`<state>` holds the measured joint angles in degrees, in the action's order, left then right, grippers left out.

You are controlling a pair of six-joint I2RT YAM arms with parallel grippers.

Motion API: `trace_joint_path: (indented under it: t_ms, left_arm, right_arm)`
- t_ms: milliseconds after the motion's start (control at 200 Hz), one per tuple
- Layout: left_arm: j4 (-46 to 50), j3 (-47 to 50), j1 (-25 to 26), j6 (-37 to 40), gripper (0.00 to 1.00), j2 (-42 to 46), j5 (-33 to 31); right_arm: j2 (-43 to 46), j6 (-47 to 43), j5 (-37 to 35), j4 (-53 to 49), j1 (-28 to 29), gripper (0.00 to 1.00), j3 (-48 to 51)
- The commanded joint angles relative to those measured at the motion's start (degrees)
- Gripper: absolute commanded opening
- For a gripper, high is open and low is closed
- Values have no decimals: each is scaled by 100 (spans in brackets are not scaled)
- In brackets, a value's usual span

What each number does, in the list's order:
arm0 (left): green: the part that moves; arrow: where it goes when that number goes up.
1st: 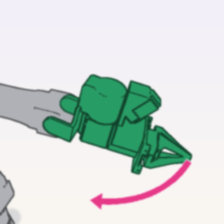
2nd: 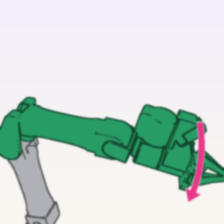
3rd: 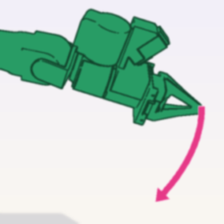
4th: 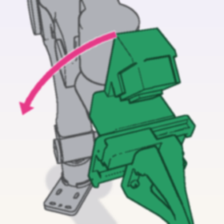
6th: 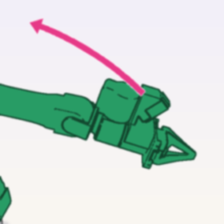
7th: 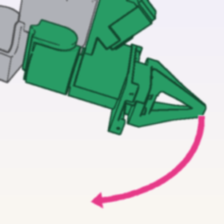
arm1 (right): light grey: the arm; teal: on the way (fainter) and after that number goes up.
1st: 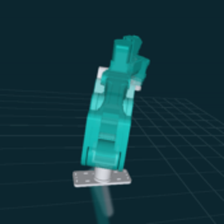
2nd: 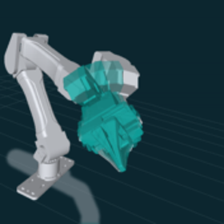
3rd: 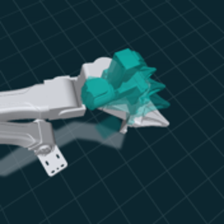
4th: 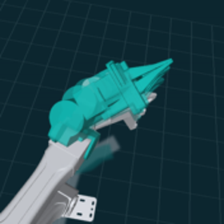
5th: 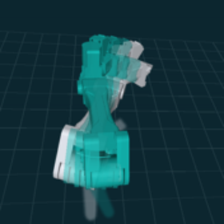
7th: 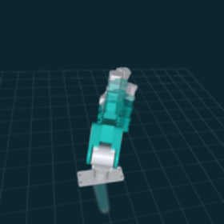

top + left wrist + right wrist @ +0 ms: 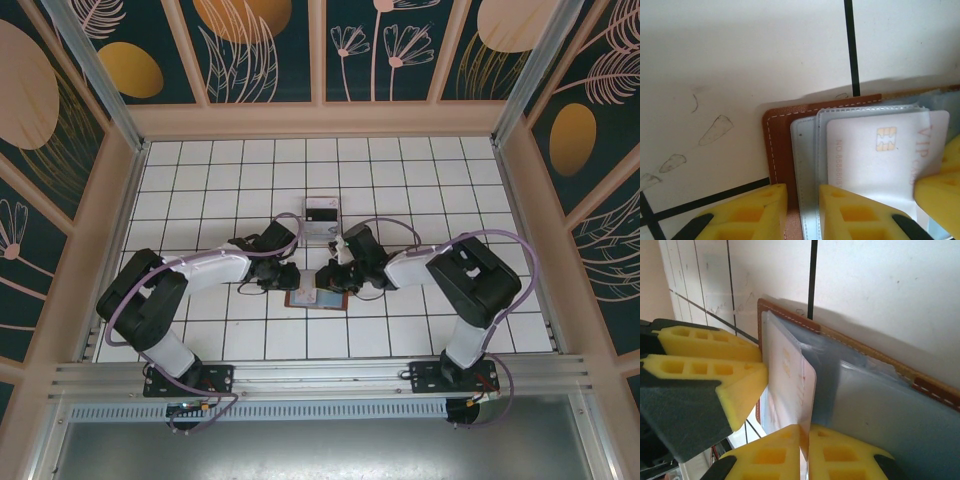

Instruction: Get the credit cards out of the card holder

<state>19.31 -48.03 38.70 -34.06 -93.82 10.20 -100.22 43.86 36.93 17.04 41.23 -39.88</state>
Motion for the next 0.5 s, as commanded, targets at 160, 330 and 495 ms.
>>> trace_joint_path:
  t_ms: [160, 330, 495]
  left_arm:
    - [380, 171, 5, 111, 25, -352, -381]
    - [384, 180, 4, 111, 25, -356, -393]
    - [398, 187, 1, 118, 25, -361, -395]
  right_arm:
    - [232, 70, 249, 203, -61, 5, 138]
    - [276, 18, 133, 45, -111, 4, 229]
    - [414, -78, 9, -232, -219, 4, 381]
